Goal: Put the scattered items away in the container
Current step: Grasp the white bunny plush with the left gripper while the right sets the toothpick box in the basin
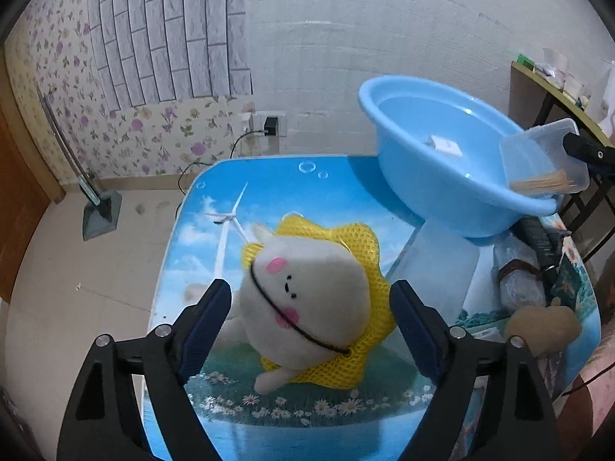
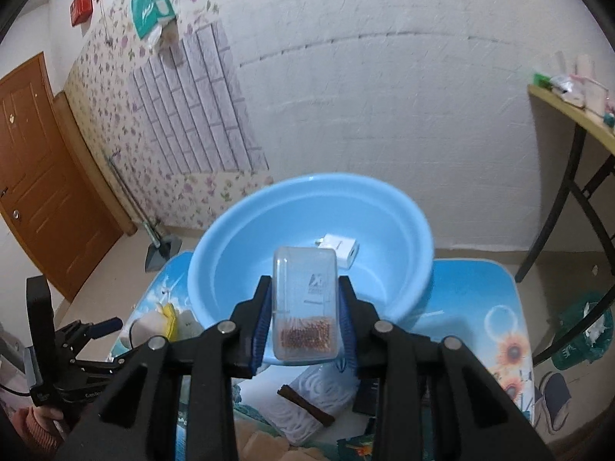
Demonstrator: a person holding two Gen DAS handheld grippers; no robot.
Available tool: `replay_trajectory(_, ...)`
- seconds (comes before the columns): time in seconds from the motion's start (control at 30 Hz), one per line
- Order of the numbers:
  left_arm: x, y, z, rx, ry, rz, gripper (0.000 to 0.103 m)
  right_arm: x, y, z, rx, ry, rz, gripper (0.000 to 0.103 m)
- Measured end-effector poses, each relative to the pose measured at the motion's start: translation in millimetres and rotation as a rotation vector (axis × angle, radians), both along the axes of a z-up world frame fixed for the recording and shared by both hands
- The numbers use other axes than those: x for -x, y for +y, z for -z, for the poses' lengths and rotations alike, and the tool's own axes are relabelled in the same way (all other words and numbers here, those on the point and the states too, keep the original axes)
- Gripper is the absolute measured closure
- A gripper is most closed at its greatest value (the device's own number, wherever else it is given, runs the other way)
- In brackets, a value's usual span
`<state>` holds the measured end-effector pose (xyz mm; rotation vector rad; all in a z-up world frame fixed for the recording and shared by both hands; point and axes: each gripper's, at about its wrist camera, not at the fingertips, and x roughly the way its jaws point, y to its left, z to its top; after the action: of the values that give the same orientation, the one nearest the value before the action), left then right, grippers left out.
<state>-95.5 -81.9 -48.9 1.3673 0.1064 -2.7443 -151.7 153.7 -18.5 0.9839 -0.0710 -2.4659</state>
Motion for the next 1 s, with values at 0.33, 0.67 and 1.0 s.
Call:
replay_trajectory(0.33,6,-4,13,-0.030,0.016,-0.010,0.010,9,-13,23,-0.047,-0.057,-0.033,0.067)
replay_trajectory(0.67,2,-8,9,-0.029,0.032,-0.032,0.035,-5,-9,24,-0.076,-0.056,-0.032,0.062)
replay_trajectory(1.0,-20,-4,-14,-0.037,0.075,-0.025,0.036,-31,9,22,-0.108,-0.050,-0.031,0.062)
